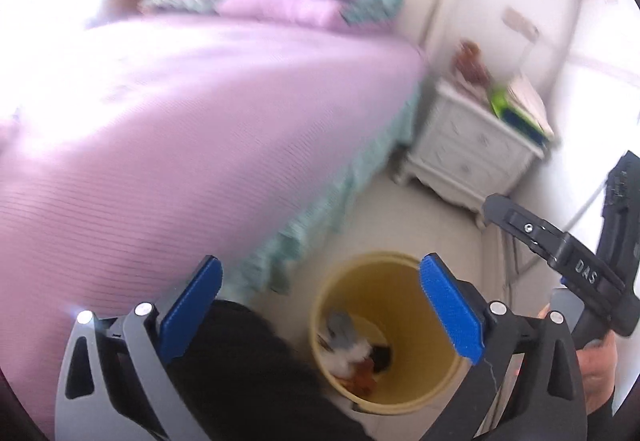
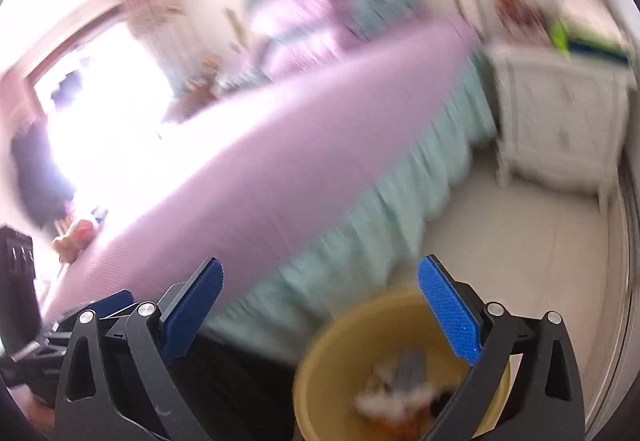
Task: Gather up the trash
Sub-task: 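Swing both tools back toward the remaining items on the bed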
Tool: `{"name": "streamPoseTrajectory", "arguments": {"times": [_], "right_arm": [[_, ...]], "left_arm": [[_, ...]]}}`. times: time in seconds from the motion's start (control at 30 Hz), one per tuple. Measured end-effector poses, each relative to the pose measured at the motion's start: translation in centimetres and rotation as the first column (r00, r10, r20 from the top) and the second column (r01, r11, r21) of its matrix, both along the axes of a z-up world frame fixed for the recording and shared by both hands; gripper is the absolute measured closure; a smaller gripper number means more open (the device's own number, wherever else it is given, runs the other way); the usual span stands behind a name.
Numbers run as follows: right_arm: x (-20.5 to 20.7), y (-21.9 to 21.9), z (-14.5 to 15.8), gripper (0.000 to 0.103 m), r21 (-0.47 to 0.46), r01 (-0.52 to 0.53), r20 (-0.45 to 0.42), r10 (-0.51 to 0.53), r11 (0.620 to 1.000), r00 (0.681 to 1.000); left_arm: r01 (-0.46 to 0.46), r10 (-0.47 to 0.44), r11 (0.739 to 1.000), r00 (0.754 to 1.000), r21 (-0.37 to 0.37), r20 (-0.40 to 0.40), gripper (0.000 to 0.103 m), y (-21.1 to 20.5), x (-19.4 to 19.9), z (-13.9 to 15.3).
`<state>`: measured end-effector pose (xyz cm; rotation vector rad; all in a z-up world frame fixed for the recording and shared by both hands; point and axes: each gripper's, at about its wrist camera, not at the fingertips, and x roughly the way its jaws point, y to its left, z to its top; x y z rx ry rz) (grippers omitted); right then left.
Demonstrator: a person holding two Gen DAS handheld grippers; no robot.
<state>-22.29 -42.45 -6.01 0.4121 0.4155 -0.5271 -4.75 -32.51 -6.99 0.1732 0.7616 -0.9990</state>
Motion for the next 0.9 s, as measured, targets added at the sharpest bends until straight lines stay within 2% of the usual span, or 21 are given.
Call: {"name": "streamPoseTrajectory", "arguments": {"times": [0.1,0.17,0.23,0.3,0.4,0.5,0.57,0.6,0.63,0.67,0.7,0.77,0.9], "right_arm": [[3.7,3.6,3.0,0.008,-0.178,-0.117,-0.031,0.113,0.977,0.993],[5.7,6.5,4.3,0.008,-0.303,-0.155,-0.020,0.156,0.940,0.987],[7.9,9.5,5.3,0.008,-0.403,-0.190,-0.010,0.203,0.895,0.979],[10.2,11.7,6.1,0.008,-0.424,-0.240,-0.012,0.260,0.873,0.966],[14.3,14.2,6.7,0.008,-0.356,-0.354,-0.029,0.369,0.865,0.929],[17.0,17.6,7.2,0.008,-0.358,-0.439,0.045,0.485,0.824,0.874],[18.5,19.6,7.6,0.008,-0.353,-0.486,0.094,0.547,0.799,0.832],[19.1,20.5,7.8,0.008,-0.337,-0.515,0.115,0.577,0.788,0.808],[19.5,21.3,7.9,0.008,-0.324,-0.551,0.157,0.618,0.769,0.770],[20.2,22.0,7.8,0.008,-0.310,-0.589,0.211,0.658,0.746,0.723],[20.8,23.2,8.0,0.008,-0.301,-0.616,0.230,0.682,0.728,0.694],[22.0,25.0,8.3,0.008,-0.299,-0.669,0.233,0.732,0.681,0.641],[25.2,28.3,8.7,0.008,-0.322,-0.708,0.172,0.774,0.629,0.609]], "left_arm": [[-0.111,0.112,0.994,0.993,-0.025,0.049,0.004,3.4,1.3,2.3],[-0.173,0.177,0.983,0.982,-0.061,0.071,0.004,5.9,2.3,3.3],[-0.270,0.282,0.957,0.953,-0.109,0.107,0.004,9.3,3.2,4.4],[-0.353,0.371,0.925,0.919,-0.142,0.133,0.004,12.2,3.8,5.1],[-0.489,0.520,0.849,0.839,-0.200,0.159,0.004,17.1,5.1,6.0],[-0.619,0.656,0.751,0.738,-0.229,0.156,0.004,22.1,6.3,6.5],[-0.692,0.733,0.676,0.664,-0.253,0.143,0.004,25.5,7.1,6.7],[-0.722,0.764,0.643,0.629,-0.258,0.142,0.004,26.8,7.5,6.9],[-0.755,0.796,0.603,0.589,-0.259,0.140,0.004,28.4,8.0,7.0],[-0.773,0.812,0.582,0.567,-0.252,0.137,0.004,29.3,8.5,7.0],[-0.799,0.831,0.555,0.539,-0.232,0.136,0.004,30.4,9.2,7.2],[-0.820,0.846,0.533,0.515,-0.210,0.136,0.004,32.4,10.1,7.4],[-0.853,0.865,0.498,0.478,-0.157,0.152,0.004,34.7,12.4,7.5]]}}
